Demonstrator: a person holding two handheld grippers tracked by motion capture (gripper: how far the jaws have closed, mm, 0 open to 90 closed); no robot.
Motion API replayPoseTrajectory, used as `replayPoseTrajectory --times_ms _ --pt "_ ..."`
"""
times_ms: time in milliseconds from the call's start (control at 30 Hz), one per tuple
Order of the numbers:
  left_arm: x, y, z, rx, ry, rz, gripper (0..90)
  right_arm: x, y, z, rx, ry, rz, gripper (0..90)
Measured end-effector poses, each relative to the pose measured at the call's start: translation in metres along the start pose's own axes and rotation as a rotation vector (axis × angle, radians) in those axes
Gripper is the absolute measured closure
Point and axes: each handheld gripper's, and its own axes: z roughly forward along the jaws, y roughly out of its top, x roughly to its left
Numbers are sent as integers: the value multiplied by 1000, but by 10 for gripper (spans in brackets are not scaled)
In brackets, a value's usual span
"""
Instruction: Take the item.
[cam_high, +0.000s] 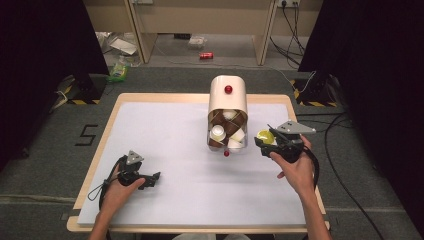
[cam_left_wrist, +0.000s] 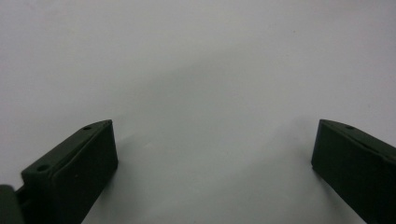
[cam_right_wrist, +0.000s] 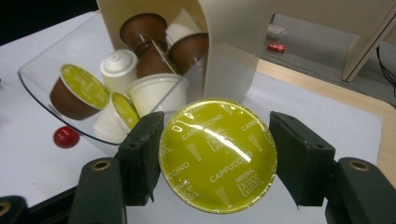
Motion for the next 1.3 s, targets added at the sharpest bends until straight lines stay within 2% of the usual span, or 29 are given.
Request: replayPoseTrajectory --times_ms 333,633,1067,1300 --pt "0 0 0 0 0 0 0 -16 -18 16 42 -32 29 384" --pt "0 0 0 3 -1 3 0 -26 -39 40 85 -54 38 383" --pt "0 0 0 1 -1 1 0 -24 -63 70 158 -37 37 383" --pt "0 0 0 2 -1 3 0 -24 -71 78 188 -34 39 383"
